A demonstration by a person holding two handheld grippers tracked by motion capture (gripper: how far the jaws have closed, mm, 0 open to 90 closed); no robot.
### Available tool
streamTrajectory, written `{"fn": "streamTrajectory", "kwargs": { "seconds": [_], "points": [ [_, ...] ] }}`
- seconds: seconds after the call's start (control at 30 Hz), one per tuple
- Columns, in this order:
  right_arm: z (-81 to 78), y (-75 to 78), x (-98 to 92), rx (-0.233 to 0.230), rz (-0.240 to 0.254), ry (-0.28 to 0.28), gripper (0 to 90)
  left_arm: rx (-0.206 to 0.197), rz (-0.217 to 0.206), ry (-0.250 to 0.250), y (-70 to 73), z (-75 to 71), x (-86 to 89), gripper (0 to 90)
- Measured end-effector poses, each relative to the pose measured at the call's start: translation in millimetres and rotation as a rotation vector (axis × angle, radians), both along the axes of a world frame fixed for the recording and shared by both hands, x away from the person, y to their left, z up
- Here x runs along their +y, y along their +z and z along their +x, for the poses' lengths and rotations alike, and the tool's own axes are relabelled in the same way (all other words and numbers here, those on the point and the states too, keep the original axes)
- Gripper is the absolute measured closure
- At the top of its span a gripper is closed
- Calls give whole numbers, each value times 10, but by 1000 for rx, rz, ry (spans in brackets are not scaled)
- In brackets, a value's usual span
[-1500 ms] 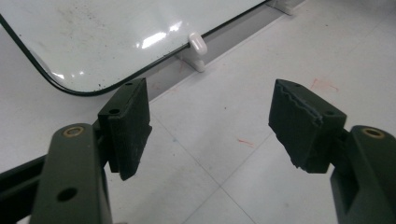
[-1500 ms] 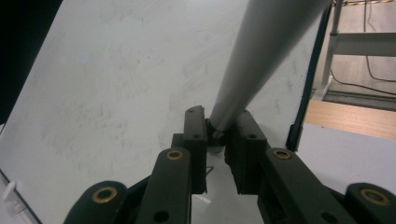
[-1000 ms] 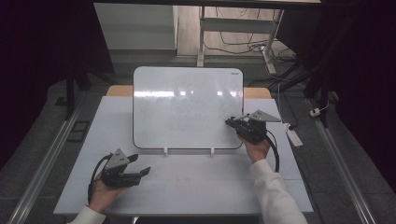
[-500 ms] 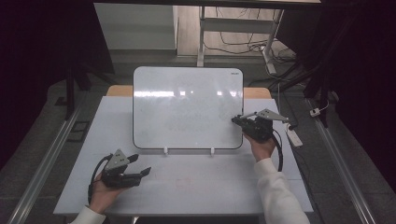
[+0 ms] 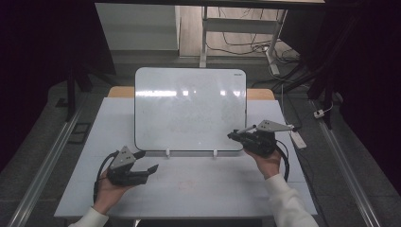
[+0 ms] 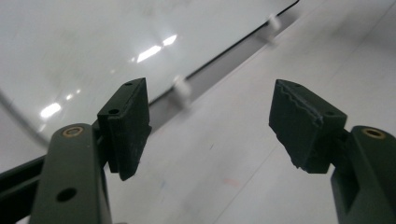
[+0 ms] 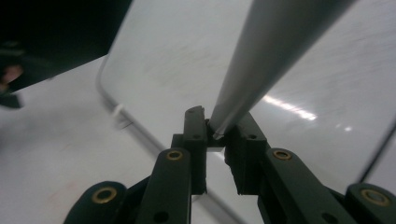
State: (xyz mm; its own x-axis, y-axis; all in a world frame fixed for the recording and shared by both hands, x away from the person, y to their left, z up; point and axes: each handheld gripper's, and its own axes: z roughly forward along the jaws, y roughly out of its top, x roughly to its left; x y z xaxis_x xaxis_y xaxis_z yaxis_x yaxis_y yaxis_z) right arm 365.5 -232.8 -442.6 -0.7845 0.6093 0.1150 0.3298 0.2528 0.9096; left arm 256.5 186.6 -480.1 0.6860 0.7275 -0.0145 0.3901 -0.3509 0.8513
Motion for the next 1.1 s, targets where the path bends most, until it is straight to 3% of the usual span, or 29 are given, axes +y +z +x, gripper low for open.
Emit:
{"fn": "streamTrajectory", "kwargs": {
  "seconds": [0.17,0.4,0.57,1.1],
  "points": [
    [-198,-45,103,21,-49,89,778,-33,3,-58,162,61,-226,298],
    [-260,-97,217,47,-61,177,778,-67,-10,-134,393,210,-549,298],
    [-287,-156,296,59,-73,224,778,-74,-16,-178,473,271,-737,298],
    [-349,-237,550,76,-129,345,778,-52,-29,-237,512,338,-890,298]
  ]
}}
